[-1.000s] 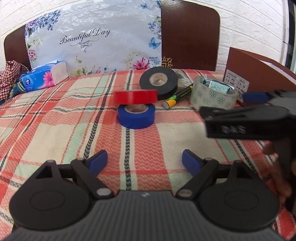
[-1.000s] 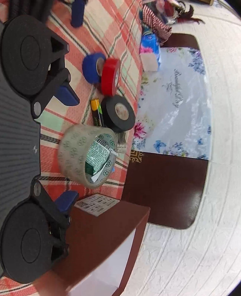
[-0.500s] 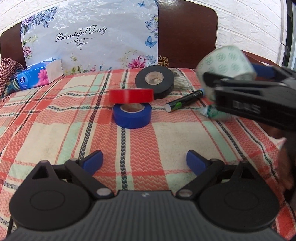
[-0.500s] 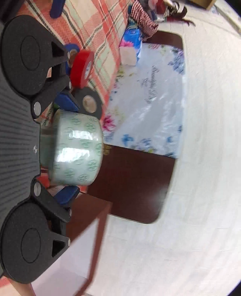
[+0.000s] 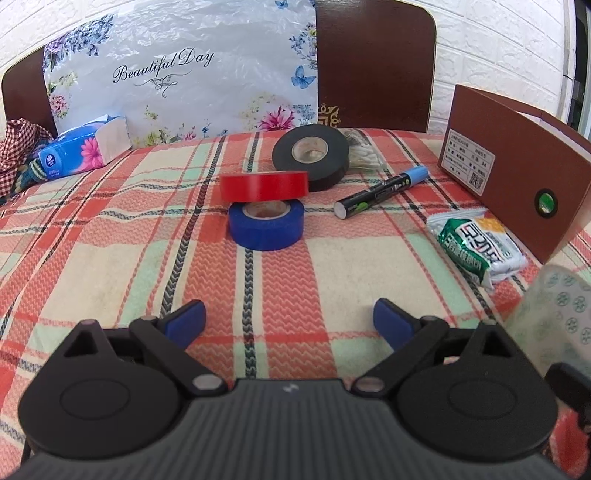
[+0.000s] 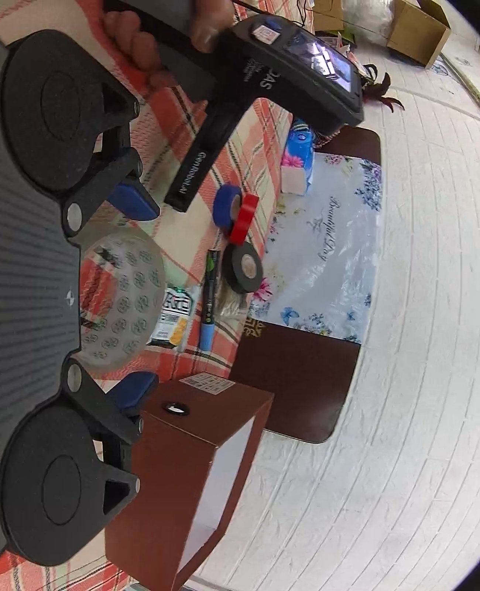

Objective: Organize objects

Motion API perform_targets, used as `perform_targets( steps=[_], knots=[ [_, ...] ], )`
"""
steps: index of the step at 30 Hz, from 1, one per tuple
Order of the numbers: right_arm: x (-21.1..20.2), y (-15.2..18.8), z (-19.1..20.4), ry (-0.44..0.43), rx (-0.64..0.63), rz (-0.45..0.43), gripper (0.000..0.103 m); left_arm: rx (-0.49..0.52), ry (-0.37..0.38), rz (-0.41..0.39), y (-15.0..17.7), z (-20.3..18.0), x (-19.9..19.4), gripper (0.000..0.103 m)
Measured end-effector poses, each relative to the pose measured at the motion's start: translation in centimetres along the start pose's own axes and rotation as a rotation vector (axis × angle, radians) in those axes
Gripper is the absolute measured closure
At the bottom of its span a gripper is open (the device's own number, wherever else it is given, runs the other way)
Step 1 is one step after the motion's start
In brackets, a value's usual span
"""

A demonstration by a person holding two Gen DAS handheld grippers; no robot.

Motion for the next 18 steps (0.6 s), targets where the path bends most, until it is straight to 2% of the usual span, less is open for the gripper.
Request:
perform_targets(
  steps=[3,6,8,9,12,18],
  knots=[
    [0.6,0.2,-0.1,0.003,0.008,0.071,0.009,-0.061,0.070,0.019,0.1,0.1,-1.3,0.006],
    [1.0,0.7,-0.2,0.011,0.026,0.151,0.009,-0.134,0.223,0.026,-0.2,-0.2,-2.8,0.007],
    [1.2,1.1,-0.5,0.013,0.050,0.192,0.009,-0.137,0.299,0.024,-0.7,-1.3,-3.7,0.009],
    [1.2,1.2,-0.7,0.012,0.066,0.207,0.009,-0.121,0.315,0.022,-0.9,-2.2,-4.2,0.014],
    [0.9,1.5,-1.3,0.013,0.104,0.224,0.009,-0.067,0.316,0.030,-1.5,-4.3,-4.9,0.018],
    [0.7,1.6,-1.7,0.013,0.133,0.230,0.009,-0.152,0.347,0.122,-1.7,-3.8,-4.7,0.018]
  ],
)
Point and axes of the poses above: each gripper's, at about its wrist camera, not at the fingertips, and x roughly the way its jaws point, z to its left, y to its underside, the point moved 1 cm from there along x, roughly the way its jaws point, and after that the axes turned 12 degrees about x, right-handed, at the moved point
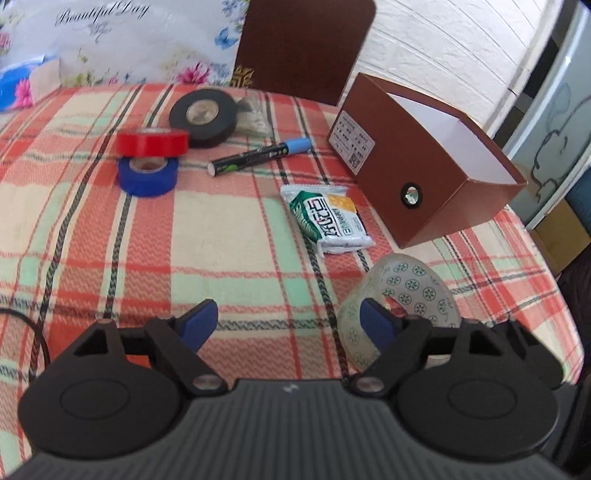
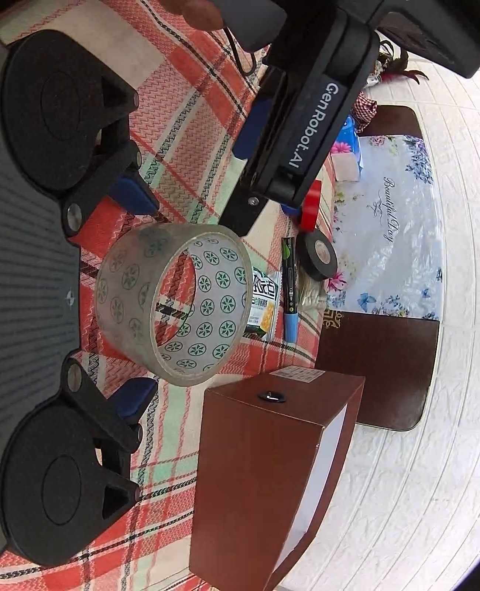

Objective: Organize objects
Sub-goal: 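Grasp the rim of the clear tape roll with the left gripper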

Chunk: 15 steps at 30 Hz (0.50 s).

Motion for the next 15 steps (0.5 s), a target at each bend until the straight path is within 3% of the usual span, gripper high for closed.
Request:
perform_targets(
  steps=[4,7,8,10,13,15],
  knots=[
    [0.2,0.0,0.0,-0.005,0.001,0.004,0.009,-0.048,0.064,-0.027,-0.6,0.4,-1.3,0.018],
    [0.3,-0.1,-0.2,-0.009,0.011,0.008,0.009,-0.013,0.082,-0.012,-0.8,-0.8,-1.0,0.019],
    [0.3,-0.2,-0.2,-0.010,0.013,0.008,0.009,0.002,0.090,0.004,-0.7,-1.3,-0.6,0.023],
    [0.4,-0.2,-0.2,-0.010,0.014,0.008,0.010,0.025,0.118,0.056,-0.3,-2.2,0.6,0.044],
    [0.4,-0.2,-0.2,-0.011,0.008,0.008,0.016,0.024,0.167,0.099,0.3,-2.9,2.1,0.060],
    [0.4,-0.2,-0.2,-0.022,0.003,0.004,0.018,0.027,0.165,0.101,0.4,-3.2,2.3,0.060]
  ],
)
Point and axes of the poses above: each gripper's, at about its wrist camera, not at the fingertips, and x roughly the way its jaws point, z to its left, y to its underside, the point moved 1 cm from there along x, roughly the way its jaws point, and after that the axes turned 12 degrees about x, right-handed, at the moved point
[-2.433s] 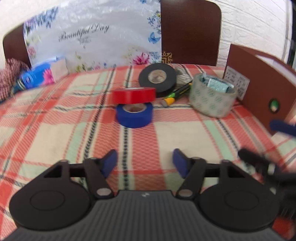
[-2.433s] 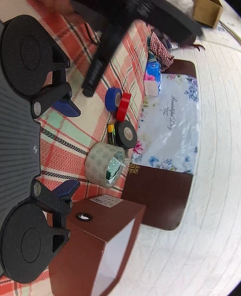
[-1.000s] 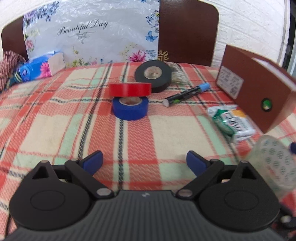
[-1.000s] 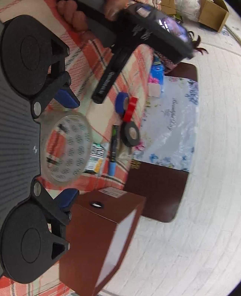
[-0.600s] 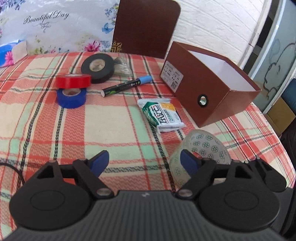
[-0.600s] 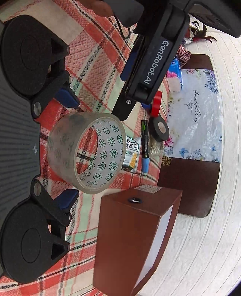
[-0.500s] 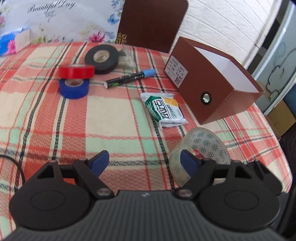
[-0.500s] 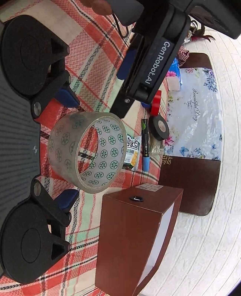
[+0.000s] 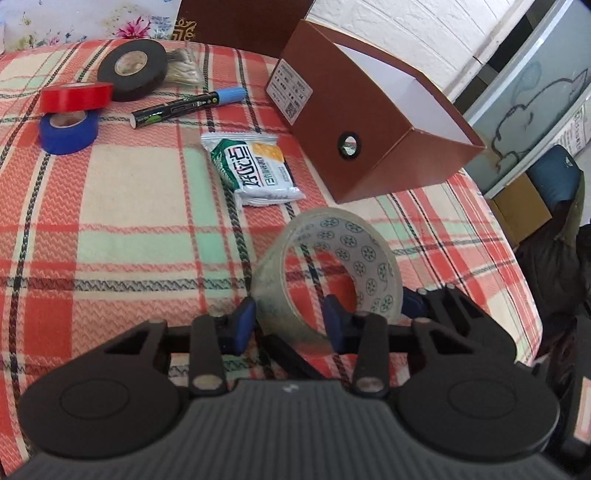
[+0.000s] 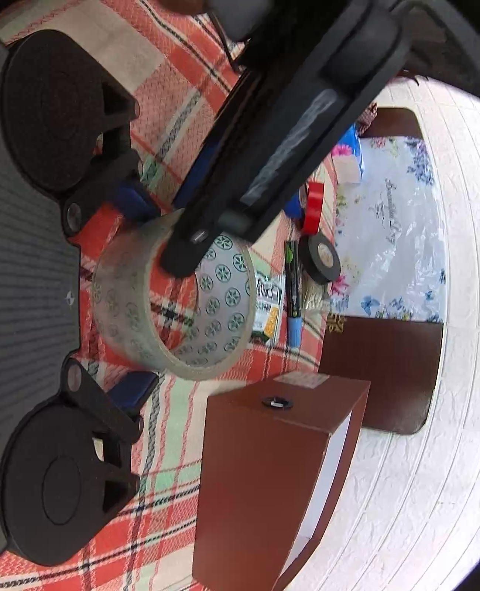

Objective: Organize objects
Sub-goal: 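Grasp the rim of the clear tape roll with the left gripper, then lower the tape roll into the brown box and open the left gripper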

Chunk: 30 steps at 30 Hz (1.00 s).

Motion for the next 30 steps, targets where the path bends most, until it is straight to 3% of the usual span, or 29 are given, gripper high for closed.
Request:
perform_targets(
  steps=[5,13,17,23,30],
  knots=[
    [-0.6,0.0,-0.1,0.012,-0.001,-0.044,0.018,0.022,0.001,-0.036,-0.7,-0.8,-1.1,0.062],
    [-4.2,-0.3,0.1,0.156,-0.072,-0.414,0.017,0.162,0.019,-0.212,-4.9,-5.0,-4.1,0.062],
    [-4.2,-1.9,-1.0,0.224,-0.084,-0.522,0.017,0.249,-0.025,-0.281,-7.4,-7.4,-4.0,0.062],
    [-2.6,-5.2,-3.2,0.275,-0.067,-0.609,0.017,0.285,-0.053,-0.325,-11.5,-8.5,-2.4,0.062],
    [0.6,-7.6,-6.2,0.283,-0.017,-0.591,0.017,0.299,-0.078,-0.290,-14.6,-8.6,1.4,0.063]
  ],
)
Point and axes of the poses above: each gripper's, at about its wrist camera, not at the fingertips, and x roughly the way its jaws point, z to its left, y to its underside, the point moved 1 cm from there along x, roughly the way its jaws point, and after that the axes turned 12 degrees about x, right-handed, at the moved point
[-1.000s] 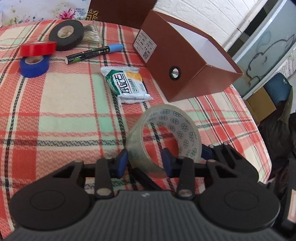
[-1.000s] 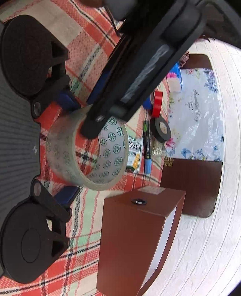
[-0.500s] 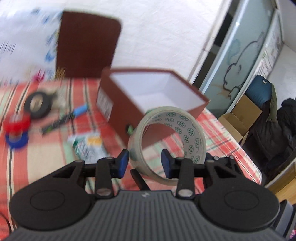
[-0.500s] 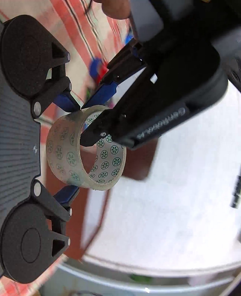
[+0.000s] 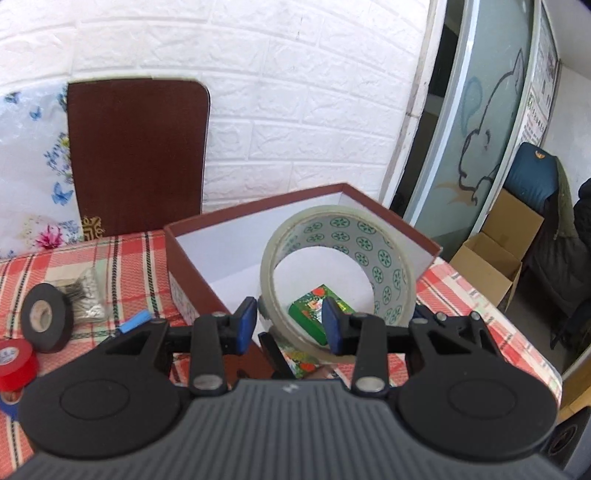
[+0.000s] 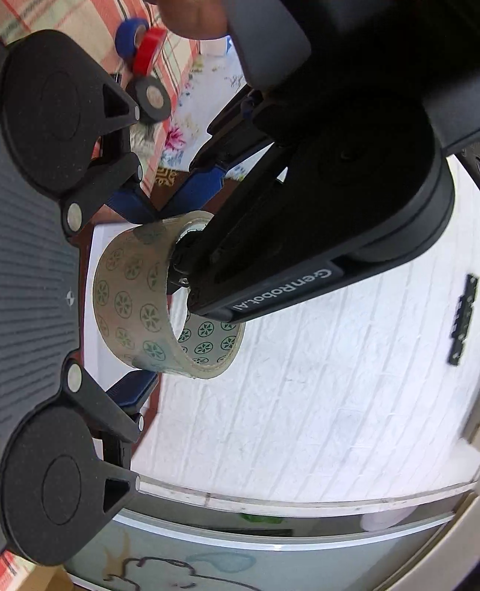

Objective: Organize objects

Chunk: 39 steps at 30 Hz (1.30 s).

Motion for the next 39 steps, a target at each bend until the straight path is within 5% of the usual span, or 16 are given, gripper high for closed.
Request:
perform_targets(
  steps=[3,6,11,24,33,39],
  knots=[
    [1.3,0.8,-0.8,0.012,0.029,0.027,0.017,-0.004,-0.012,0.003,-0.2,-0.1,1.4,0.061],
    [1.6,1.5,-1.1,0.028,0.037,-0.006,0.009,-0.010,-0.074,0.001,-0.2,0.1,2.2,0.046],
    [1.3,1.7,-1.3,0.060,0.037,-0.034,0.003,-0.035,-0.104,-0.014,-0.2,0.8,1.9,0.043],
    [-1.5,3.1,2.7,0.042,-0.218,-0.194,0.001,-0.047,-0.125,0.029,4.5,1.3,-2.3,0.035],
    [-3.2,3.1,3.2,-0.012,-0.249,-0.126,0.004,-0.113,-0.143,0.048,8.1,3.7,-5.6,0.021],
    [-6.2,3.5,3.4,-0.109,-0.331,-0.081,0.004,-0.177,-0.176,0.061,10.0,5.7,-6.7,0.023]
  ],
)
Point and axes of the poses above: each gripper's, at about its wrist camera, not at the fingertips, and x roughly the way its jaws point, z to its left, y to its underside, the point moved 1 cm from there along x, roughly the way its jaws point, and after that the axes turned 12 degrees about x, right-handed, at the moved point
